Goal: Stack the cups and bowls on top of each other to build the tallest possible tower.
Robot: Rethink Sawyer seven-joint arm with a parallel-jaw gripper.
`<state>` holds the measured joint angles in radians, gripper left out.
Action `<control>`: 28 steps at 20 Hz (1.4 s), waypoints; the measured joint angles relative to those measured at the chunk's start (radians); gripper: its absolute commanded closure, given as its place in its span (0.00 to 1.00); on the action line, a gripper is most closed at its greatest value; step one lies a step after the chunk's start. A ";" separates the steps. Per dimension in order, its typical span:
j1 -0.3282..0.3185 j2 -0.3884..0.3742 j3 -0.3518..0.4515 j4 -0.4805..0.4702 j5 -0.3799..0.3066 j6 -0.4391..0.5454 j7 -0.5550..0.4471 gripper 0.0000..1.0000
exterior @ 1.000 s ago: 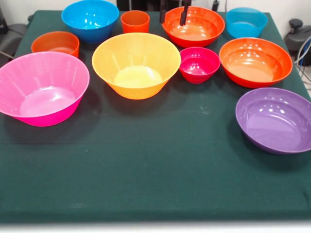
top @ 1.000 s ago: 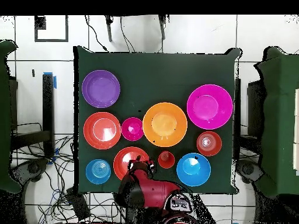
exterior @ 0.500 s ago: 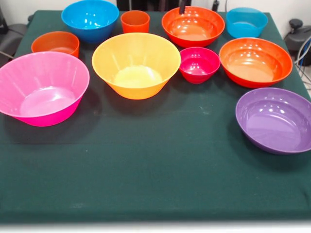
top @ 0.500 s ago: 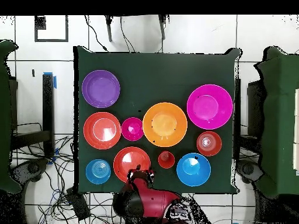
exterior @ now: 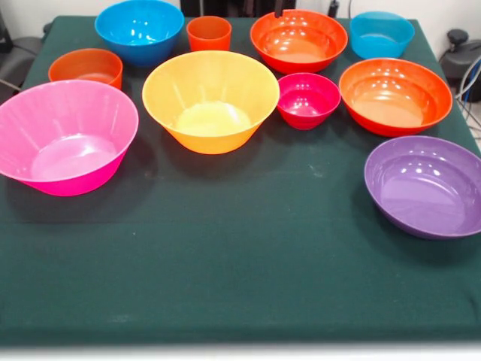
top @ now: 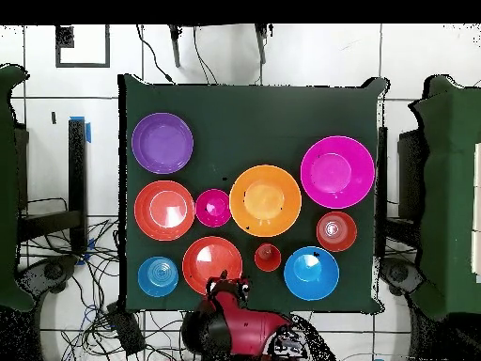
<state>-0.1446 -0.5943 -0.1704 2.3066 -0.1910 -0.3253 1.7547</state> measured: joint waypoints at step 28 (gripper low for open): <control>-0.002 0.196 0.037 0.025 0.078 -0.204 0.385 0.00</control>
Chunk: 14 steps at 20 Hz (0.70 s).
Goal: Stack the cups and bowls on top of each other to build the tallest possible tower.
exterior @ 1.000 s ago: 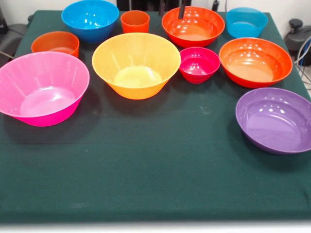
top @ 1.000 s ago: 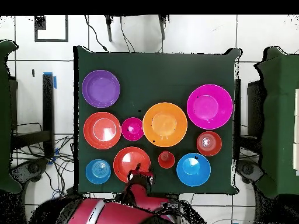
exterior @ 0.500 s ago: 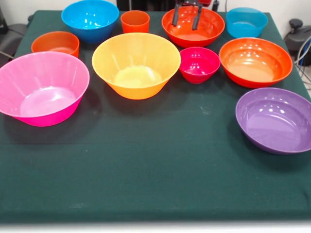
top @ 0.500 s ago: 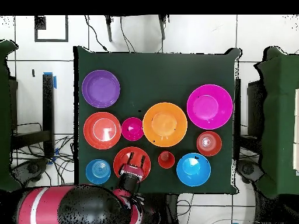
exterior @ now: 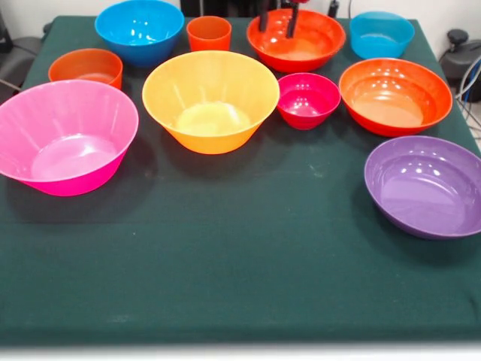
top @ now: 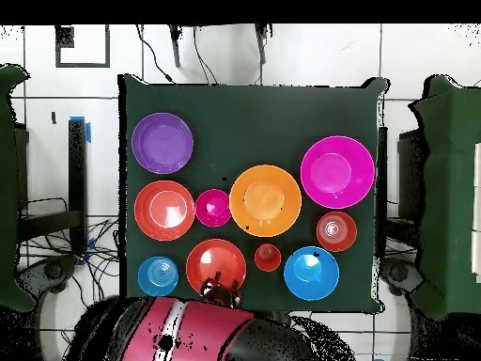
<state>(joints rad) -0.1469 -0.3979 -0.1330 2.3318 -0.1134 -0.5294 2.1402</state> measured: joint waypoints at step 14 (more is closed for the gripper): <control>-0.100 -0.218 0.089 0.001 -0.101 0.472 0.000 0.00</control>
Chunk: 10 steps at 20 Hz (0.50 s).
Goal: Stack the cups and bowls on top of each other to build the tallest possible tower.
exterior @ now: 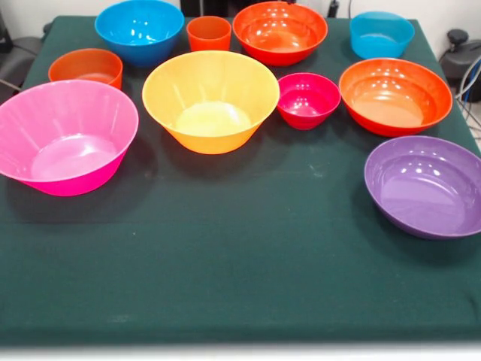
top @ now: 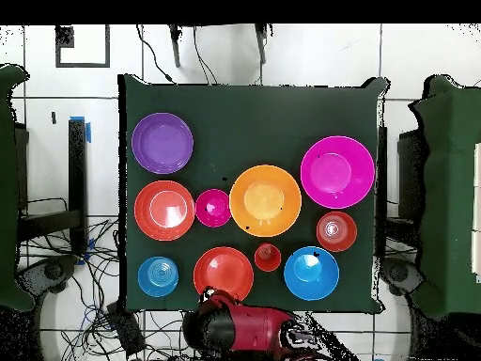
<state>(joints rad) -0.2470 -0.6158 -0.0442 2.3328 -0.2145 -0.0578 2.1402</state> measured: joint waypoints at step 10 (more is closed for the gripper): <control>0.039 -0.064 0.008 -0.004 -0.001 0.000 0.000 0.00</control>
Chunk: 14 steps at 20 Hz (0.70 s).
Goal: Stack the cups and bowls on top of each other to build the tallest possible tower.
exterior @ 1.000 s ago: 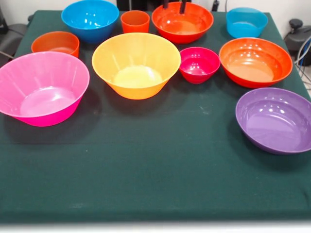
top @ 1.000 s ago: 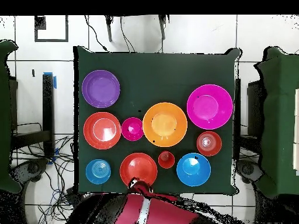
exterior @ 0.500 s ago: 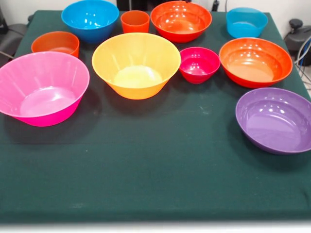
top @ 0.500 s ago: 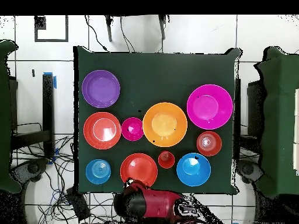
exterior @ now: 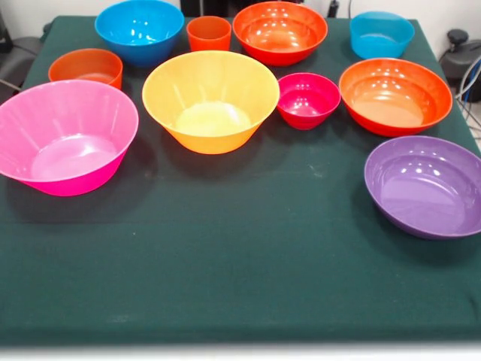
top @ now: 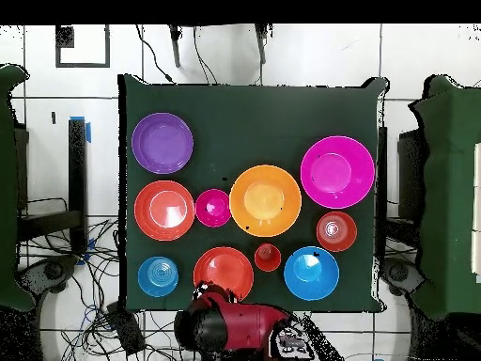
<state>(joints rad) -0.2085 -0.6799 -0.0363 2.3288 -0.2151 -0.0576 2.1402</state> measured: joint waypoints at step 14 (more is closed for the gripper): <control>-0.050 0.020 0.035 -0.128 -0.036 0.031 0.000 0.00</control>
<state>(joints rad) -0.2584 -0.6603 -0.0011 2.2008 -0.2512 -0.0271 2.1402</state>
